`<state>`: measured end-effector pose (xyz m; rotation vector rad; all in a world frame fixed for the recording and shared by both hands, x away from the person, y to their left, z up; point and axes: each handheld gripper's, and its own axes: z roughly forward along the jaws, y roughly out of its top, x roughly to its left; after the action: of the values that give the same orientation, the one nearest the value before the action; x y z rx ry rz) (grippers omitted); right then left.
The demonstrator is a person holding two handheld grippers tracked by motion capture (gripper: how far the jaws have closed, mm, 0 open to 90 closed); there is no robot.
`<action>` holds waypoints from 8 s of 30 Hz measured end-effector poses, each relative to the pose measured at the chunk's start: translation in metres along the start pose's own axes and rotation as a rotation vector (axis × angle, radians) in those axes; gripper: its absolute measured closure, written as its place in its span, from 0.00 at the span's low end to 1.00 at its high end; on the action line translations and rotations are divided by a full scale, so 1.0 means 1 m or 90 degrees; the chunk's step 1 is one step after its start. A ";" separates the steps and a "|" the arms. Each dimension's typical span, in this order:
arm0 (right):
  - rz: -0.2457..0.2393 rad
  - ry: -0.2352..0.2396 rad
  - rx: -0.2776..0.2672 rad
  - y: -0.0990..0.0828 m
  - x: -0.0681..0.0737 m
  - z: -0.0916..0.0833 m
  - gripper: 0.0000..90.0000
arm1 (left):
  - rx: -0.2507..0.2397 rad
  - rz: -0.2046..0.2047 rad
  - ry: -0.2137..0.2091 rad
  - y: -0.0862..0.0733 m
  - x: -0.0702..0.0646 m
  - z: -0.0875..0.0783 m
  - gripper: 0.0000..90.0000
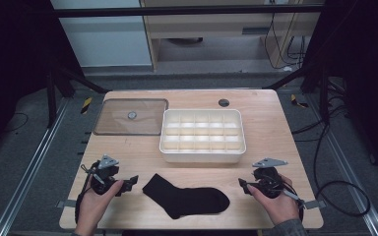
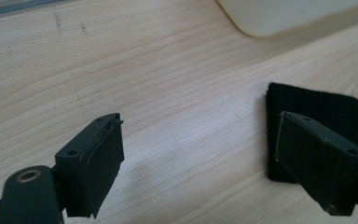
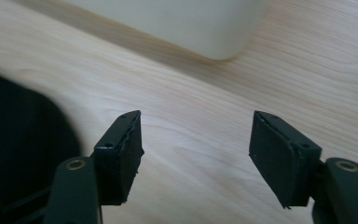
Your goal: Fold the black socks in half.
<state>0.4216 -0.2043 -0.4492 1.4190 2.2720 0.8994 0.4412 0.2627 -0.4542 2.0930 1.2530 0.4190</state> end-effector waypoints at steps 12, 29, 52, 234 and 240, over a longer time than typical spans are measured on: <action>-0.084 0.085 0.111 0.030 0.068 0.002 0.49 | 0.104 0.069 -0.064 0.030 -0.032 -0.008 0.13; -0.058 0.103 0.187 0.018 0.060 0.034 0.68 | 0.157 0.125 -0.070 0.041 -0.045 0.001 0.23; -0.087 0.108 0.207 0.007 0.067 0.043 0.89 | 0.190 0.138 -0.072 0.040 -0.050 0.019 0.37; -0.090 0.175 0.166 0.041 0.092 0.066 0.91 | 0.224 0.261 -0.232 0.074 -0.144 0.040 0.89; -0.093 0.177 0.167 0.039 0.090 0.068 0.91 | 0.222 0.250 -0.219 0.071 -0.142 0.046 0.88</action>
<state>0.4455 -0.0885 -0.4691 1.2699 2.7481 0.8202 0.4442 0.0993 -0.4318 2.5812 0.7524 -0.0056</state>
